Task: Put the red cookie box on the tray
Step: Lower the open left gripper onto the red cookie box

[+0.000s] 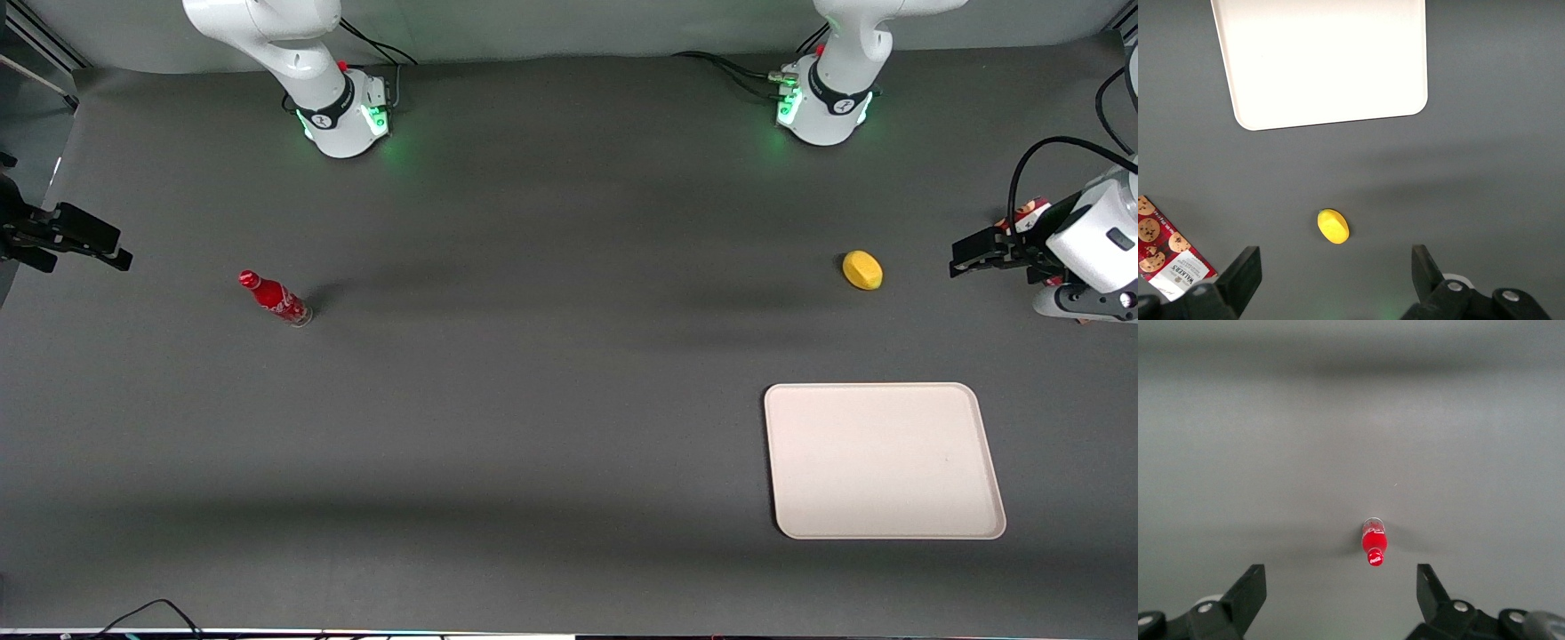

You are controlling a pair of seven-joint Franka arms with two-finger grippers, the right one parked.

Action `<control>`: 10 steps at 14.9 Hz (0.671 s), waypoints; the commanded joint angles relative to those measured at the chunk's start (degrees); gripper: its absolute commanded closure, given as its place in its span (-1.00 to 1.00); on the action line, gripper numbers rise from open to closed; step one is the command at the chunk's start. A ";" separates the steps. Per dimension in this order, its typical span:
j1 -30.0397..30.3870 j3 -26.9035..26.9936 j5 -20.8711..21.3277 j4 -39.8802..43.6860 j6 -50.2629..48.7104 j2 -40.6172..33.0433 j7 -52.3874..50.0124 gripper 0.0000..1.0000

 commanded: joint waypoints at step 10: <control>0.37 2.61 3.76 2.40 -1.97 3.34 1.94 -1.00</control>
